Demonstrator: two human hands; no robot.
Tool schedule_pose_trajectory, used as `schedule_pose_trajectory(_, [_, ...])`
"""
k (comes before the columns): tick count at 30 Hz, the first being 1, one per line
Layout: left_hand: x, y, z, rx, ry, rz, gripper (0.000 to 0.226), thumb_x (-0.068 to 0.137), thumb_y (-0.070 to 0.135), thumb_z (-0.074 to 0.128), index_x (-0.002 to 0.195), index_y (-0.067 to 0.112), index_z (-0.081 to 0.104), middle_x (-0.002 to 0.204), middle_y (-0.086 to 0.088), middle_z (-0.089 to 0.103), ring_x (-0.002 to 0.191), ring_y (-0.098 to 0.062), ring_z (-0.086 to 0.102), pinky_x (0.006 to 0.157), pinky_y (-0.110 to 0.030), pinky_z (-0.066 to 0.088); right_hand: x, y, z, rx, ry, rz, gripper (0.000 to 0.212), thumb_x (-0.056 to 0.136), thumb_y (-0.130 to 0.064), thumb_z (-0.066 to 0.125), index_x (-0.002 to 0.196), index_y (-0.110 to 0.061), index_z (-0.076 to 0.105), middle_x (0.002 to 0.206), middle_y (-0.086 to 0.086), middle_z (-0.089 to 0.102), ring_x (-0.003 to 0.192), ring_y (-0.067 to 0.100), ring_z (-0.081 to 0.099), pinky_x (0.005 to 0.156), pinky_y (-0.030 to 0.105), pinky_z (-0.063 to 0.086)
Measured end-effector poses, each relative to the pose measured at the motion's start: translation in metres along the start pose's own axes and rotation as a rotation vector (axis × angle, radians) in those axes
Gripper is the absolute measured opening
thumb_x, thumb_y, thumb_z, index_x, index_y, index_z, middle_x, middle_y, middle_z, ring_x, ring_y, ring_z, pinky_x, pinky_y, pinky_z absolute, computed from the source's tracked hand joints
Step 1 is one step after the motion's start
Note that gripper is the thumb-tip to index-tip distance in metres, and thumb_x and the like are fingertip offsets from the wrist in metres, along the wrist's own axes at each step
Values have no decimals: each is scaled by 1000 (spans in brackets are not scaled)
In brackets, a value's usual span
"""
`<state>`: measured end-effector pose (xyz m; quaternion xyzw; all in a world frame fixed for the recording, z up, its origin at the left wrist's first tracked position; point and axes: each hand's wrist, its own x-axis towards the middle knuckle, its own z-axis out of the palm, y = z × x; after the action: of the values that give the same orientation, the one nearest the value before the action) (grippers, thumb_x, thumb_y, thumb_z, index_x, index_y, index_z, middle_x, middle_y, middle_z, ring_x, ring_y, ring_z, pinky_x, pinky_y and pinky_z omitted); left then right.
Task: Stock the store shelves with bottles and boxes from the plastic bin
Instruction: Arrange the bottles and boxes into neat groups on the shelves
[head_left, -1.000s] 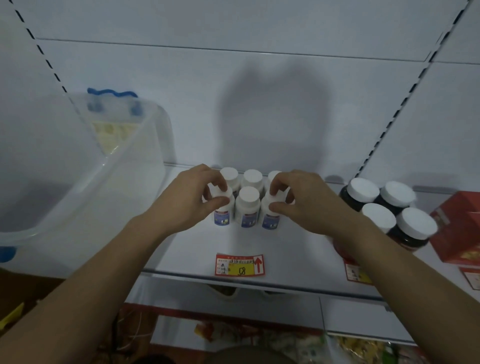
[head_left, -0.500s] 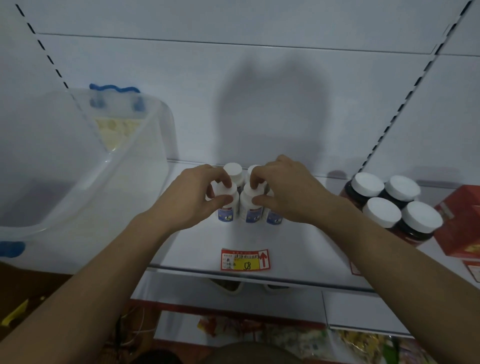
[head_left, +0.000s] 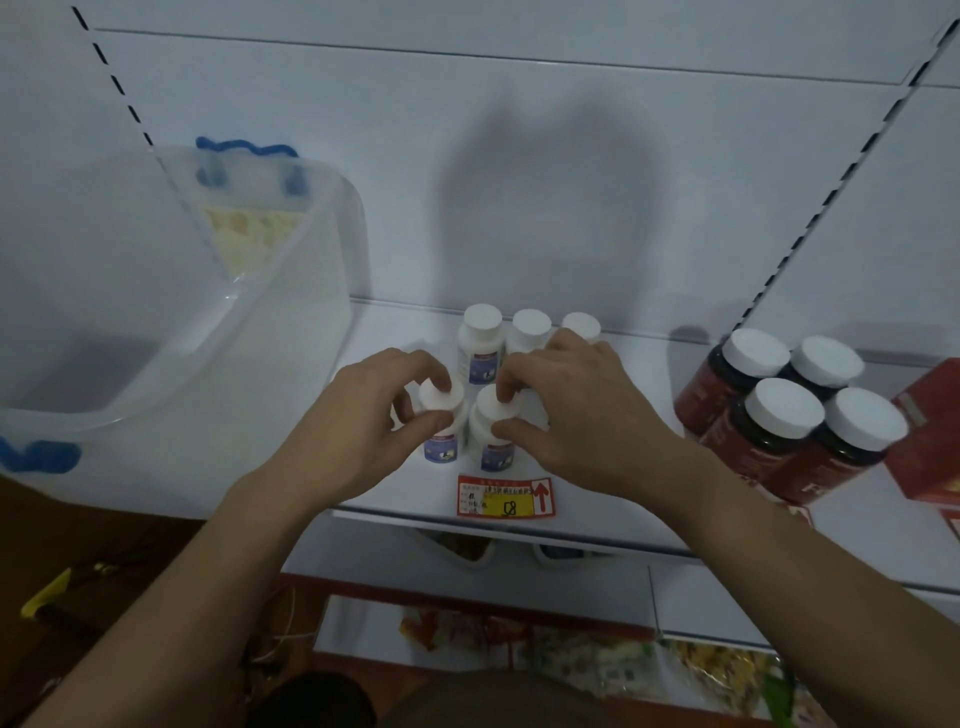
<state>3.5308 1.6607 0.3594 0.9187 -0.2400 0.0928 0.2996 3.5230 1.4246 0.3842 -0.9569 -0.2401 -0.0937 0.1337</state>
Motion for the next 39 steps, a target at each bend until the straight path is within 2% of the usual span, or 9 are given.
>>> schedule_pose_trajectory(4, [-7, 0, 6, -61, 41, -17, 23, 89, 27, 73, 107, 30, 58, 95, 13, 58, 74, -8, 61, 66, -22, 52, -5, -2, 4, 53, 16, 30, 26, 87, -46, 70, 104, -30, 59, 106, -9, 64, 98, 13, 43, 86, 38, 39])
schedule_pose_trajectory(11, [-15, 0, 17, -153, 96, -29, 28, 90, 21, 71, 113, 29, 56, 103, 18, 54, 75, -12, 60, 67, -25, 53, -8, -2, 8, 76, 38, 13, 25, 87, -44, 70, 102, -29, 55, 92, -15, 52, 88, 11, 40, 78, 34, 34])
schedule_pose_trajectory(16, [-31, -7, 36, -324, 100, -100, 65, 88, 30, 73, 143, 35, 38, 129, 21, 48, 84, -14, 59, 68, -22, 52, -5, 11, -8, 167, 124, 12, 23, 90, -41, 67, 109, -28, 61, 101, -13, 57, 93, 14, 48, 85, 41, 46])
schedule_pose_trajectory(21, [-36, -12, 48, -349, 80, -137, 81, 83, 16, 78, 150, 27, 33, 113, 16, 58, 79, -16, 58, 67, -13, 45, 8, 7, -8, 3, -167, -47, 48, 92, -47, 65, 138, -38, 53, 129, -10, 60, 116, 15, 40, 97, 43, 37])
schedule_pose_trajectory(24, [-36, -9, 48, -307, 58, -167, 82, 80, 14, 79, 147, 29, 36, 101, 22, 59, 80, -7, 59, 66, -10, 45, 12, 6, -5, -42, -213, -14, 49, 92, -48, 64, 139, -39, 52, 128, -6, 58, 120, 18, 39, 99, 43, 33])
schedule_pose_trajectory(28, [-37, -7, 51, -271, 80, -170, 76, 78, 15, 80, 143, 27, 43, 86, 21, 58, 78, -5, 58, 65, -9, 44, 10, 6, -2, -56, -167, -31, 43, 89, -53, 64, 128, -36, 59, 116, -7, 62, 113, 17, 42, 94, 41, 34])
schedule_pose_trajectory(34, [-38, -11, 52, -239, 83, -172, 76, 78, 14, 78, 145, 27, 44, 77, 19, 56, 75, -5, 58, 61, -7, 41, 7, 8, 0, -17, -135, -36, 55, 88, -60, 61, 136, -34, 54, 127, -6, 59, 117, 19, 46, 98, 45, 38])
schedule_pose_trajectory(36, [-37, -12, 52, -226, 74, -164, 77, 78, 16, 78, 145, 30, 43, 78, 20, 56, 75, -6, 57, 61, -7, 40, 6, 14, -7, 79, -26, -16, 53, 91, -59, 57, 135, -29, 55, 128, -4, 61, 110, 14, 49, 95, 40, 40])
schedule_pose_trajectory(39, [-36, -11, 53, -228, 72, -158, 74, 78, 23, 78, 143, 32, 43, 86, 25, 57, 77, -6, 57, 62, -7, 41, 2, 35, -25, 217, 235, 80, 33, 94, -43, 56, 117, -20, 66, 106, -2, 64, 84, 7, 51, 80, 20, 40])
